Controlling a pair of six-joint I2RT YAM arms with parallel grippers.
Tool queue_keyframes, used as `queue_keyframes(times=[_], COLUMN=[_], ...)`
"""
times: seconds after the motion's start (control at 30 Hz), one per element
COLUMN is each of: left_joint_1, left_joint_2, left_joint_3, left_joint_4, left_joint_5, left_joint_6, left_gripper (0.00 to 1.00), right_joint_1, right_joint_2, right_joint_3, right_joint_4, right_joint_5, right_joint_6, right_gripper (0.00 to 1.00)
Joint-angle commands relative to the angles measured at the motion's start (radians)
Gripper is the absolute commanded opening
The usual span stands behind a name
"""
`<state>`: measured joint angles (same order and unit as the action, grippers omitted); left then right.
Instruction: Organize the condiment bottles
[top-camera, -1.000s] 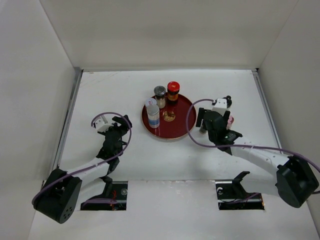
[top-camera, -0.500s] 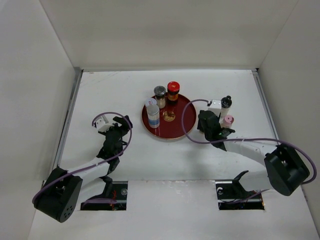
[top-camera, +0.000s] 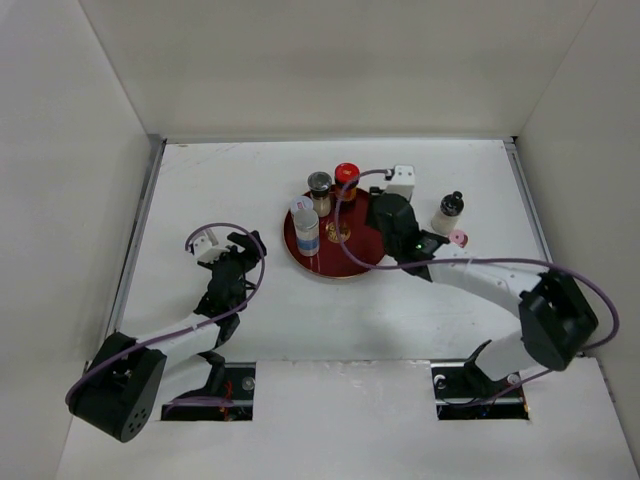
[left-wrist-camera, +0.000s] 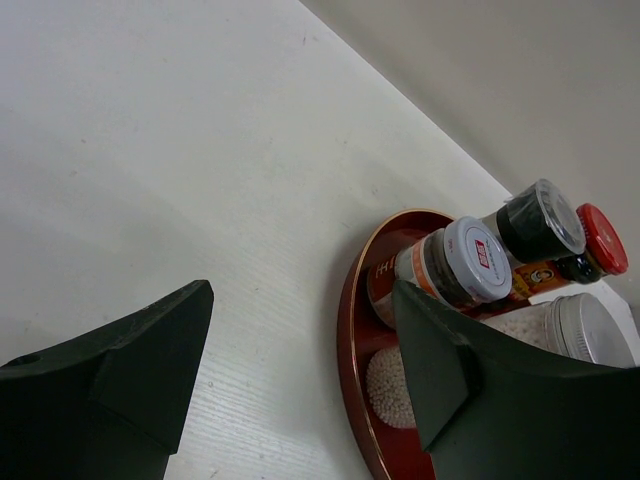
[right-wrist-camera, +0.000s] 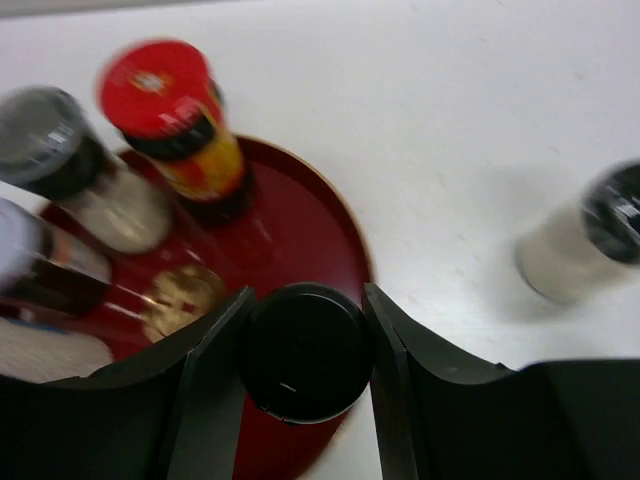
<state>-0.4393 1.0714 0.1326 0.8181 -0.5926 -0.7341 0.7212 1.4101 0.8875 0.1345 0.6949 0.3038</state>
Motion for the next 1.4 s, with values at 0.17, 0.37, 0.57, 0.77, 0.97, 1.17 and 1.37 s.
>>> queue_keyframes(times=[0.17,0.37,0.57,0.77,0.97,1.17,1.37], left_joint_1=[0.004,0.003,0.003,0.001,0.001,-0.002,-0.003], left_joint_2=[-0.025,-0.027,-0.024,-0.021,-0.024,-0.025,-0.022], left_joint_3=[0.032,0.03,0.03,0.032,0.032,0.032,0.033], left_joint_4=[0.032,0.032,0.032,0.033,0.032,0.032,0.032], left_joint_5=[0.016,0.016,0.016,0.016,0.016,0.016,0.017], left_joint_6=[-0.007,-0.007,-0.007,-0.007,-0.007,-0.007,-0.008], left_gripper=[0.71,0.71,0.71,0.71,0.71,0.71,0.71], right_joint_1=[0.033,0.039,0.054,0.062,0.065,0.066,0.065], right_joint_2=[0.331,0.478,0.54,0.549,0.504,0.392,0.31], right_joint_3=[0.301,0.418,0.438,0.406,0.384,0.364,0.314], right_joint_4=[0.186,0.169,0.139,0.134,0.129,0.103,0.091], right_joint_5=[-0.141,-0.19,-0.204,-0.204,-0.196,-0.179,-0.147], right_joint_6=[-0.042,-0.02,0.014,0.047,0.052,0.047,0.038], right_gripper=[0.49,0.5,0.52,0.55,0.75,0.78,0.78])
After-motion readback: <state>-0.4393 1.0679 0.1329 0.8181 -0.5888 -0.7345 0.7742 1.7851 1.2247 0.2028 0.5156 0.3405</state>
